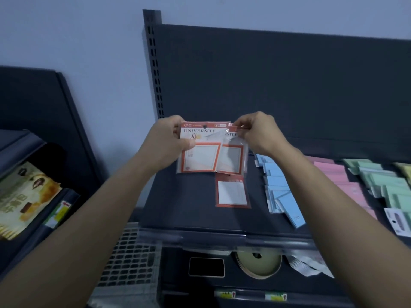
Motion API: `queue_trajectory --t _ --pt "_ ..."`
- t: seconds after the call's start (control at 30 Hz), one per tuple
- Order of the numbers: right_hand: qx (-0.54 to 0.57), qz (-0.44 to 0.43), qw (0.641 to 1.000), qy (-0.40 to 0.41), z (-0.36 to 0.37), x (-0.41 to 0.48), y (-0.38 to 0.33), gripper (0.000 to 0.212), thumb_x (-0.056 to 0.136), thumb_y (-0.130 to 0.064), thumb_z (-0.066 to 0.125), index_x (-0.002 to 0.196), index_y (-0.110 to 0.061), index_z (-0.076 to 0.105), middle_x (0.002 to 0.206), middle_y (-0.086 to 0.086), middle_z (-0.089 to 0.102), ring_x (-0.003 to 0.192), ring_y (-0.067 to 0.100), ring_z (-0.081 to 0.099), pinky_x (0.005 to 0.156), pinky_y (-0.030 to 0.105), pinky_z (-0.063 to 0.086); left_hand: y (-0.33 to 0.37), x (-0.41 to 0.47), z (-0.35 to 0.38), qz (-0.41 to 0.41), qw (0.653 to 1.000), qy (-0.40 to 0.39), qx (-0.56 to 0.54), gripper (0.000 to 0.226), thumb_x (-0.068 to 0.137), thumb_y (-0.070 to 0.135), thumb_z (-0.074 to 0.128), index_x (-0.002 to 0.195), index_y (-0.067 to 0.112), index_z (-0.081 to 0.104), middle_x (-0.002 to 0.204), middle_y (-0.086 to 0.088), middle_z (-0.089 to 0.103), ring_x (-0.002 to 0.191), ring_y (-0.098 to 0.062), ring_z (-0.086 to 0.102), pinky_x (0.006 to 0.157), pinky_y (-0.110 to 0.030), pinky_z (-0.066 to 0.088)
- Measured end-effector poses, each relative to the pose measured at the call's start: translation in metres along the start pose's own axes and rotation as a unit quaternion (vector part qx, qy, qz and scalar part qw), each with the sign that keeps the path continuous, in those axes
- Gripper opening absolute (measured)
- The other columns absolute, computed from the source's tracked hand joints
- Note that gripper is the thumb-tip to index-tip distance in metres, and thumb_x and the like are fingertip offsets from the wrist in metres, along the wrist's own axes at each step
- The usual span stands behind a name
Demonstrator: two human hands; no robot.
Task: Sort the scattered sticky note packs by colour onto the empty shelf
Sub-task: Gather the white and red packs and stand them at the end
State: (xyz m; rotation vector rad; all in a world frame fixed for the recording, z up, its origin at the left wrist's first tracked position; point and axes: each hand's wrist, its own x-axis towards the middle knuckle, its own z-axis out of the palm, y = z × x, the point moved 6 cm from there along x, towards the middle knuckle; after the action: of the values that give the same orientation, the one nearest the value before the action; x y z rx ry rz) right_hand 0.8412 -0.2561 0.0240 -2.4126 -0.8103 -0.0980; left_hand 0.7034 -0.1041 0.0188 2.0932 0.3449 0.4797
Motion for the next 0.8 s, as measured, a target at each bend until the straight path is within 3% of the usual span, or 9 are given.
queue_trajectory --t 0.23,0.4,0.53,0.8 --pt "0.018 -0.022 1.000 -0.004 0.022 0.006 -0.028 0.023 0.090 -0.007 0.056 0.101 -0.020 0.073 0.104 0.004 0.069 0.093 0.021 0.064 0.085 0.032 0.053 -0.020 -0.005 -0.031 -0.022 0.999 0.028 0.036 0.020 0.084 0.005 0.066 0.079 0.020 0.053 0.094 0.003 0.066 0.086 -0.014 0.063 0.060 -0.014 0.043" --pt "0.010 -0.007 1.000 0.009 0.016 0.003 -0.017 0.024 0.090 -0.008 0.055 0.102 -0.020 0.072 0.104 0.005 0.069 0.093 0.023 0.063 0.085 0.031 0.052 -0.019 0.002 -0.020 -0.012 1.000 0.005 0.013 0.018 0.084 0.004 0.066 0.083 0.017 0.054 0.098 -0.001 0.067 0.089 -0.017 0.064 0.064 -0.018 0.048" --pt "0.006 0.035 0.999 0.034 -0.009 -0.008 0.017 0.024 0.091 -0.009 0.055 0.106 -0.019 0.071 0.106 0.004 0.070 0.095 0.021 0.065 0.089 0.034 0.053 0.001 0.015 0.019 0.020 0.998 -0.052 -0.011 0.014 0.083 0.001 0.066 0.089 0.010 0.056 0.095 -0.003 0.070 0.087 -0.018 0.069 0.073 -0.033 0.057" --pt "-0.048 0.137 0.983 0.115 -0.102 -0.070 0.123 0.025 0.087 -0.006 0.056 0.098 -0.020 0.074 0.100 0.005 0.072 0.094 0.022 0.065 0.086 0.033 0.052 0.078 0.029 0.150 0.069 0.984 -0.160 -0.044 0.017 0.082 0.002 0.069 0.083 0.016 0.058 0.088 0.002 0.070 0.081 -0.011 0.068 0.074 -0.030 0.056"
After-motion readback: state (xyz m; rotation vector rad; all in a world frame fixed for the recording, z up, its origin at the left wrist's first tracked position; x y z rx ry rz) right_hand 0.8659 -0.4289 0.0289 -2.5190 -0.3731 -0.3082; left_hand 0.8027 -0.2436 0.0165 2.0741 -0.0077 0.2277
